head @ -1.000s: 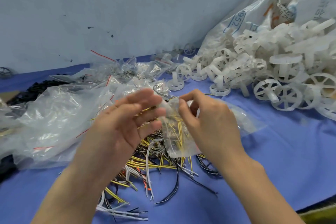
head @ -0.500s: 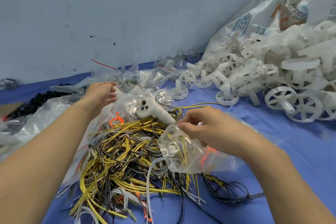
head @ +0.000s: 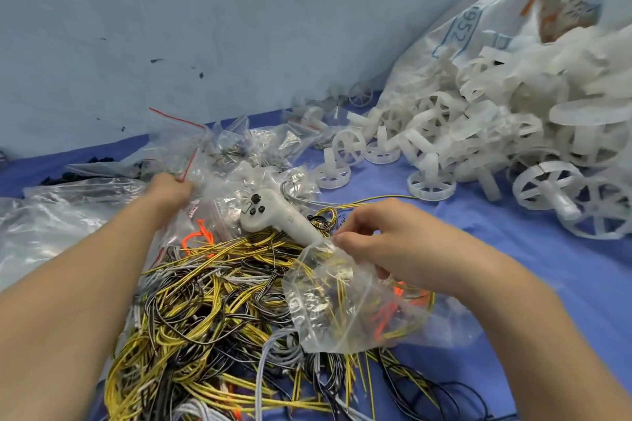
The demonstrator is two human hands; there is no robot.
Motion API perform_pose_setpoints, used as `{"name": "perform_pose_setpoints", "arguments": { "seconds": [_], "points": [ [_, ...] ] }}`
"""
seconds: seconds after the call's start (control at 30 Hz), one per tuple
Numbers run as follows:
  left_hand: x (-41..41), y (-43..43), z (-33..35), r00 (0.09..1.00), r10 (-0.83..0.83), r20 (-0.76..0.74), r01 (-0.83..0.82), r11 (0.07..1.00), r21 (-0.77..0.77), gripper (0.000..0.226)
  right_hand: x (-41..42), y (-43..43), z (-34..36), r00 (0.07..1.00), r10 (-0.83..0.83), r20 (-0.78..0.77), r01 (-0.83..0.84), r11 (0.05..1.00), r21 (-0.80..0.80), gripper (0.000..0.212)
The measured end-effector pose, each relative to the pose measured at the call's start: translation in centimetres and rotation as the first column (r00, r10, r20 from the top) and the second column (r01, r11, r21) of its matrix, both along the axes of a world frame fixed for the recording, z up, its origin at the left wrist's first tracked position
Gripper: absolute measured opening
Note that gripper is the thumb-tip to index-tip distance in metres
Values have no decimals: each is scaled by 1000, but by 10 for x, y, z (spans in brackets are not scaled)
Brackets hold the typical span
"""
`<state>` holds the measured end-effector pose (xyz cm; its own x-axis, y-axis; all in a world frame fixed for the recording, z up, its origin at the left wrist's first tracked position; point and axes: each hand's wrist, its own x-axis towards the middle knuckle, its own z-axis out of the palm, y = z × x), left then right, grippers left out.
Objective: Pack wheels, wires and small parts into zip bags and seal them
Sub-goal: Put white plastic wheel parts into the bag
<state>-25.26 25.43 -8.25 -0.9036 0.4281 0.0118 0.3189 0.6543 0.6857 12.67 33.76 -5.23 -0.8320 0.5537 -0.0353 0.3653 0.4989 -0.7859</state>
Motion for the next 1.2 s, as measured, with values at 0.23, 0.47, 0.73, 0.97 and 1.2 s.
{"name": "perform_pose_setpoints", "arguments": {
  "seconds": [0.23,0.47,0.73,0.97,1.2],
  "points": [
    [16,3,62,993,48,-111,-5,935,355,20,-3,-7,1,1000,-12,21,11,997,73,21],
    [81,-31,143,960,-26,-278,182,812,554,16,7,-17,3,999,-42,-28,44,996,77,21],
    [200,-102,150,956,-284,66,73,453,888,21,21,-45,-4,973,-102,-206,114,992,45,13],
    [256,-144,116,645,-600,474,-274,398,876,21,35,-55,-3,894,-265,-361,210,960,-184,15],
    [262,-145,117,672,-617,410,-146,433,890,19,39,-57,1,851,-308,-425,234,948,-217,17]
  ]
}}
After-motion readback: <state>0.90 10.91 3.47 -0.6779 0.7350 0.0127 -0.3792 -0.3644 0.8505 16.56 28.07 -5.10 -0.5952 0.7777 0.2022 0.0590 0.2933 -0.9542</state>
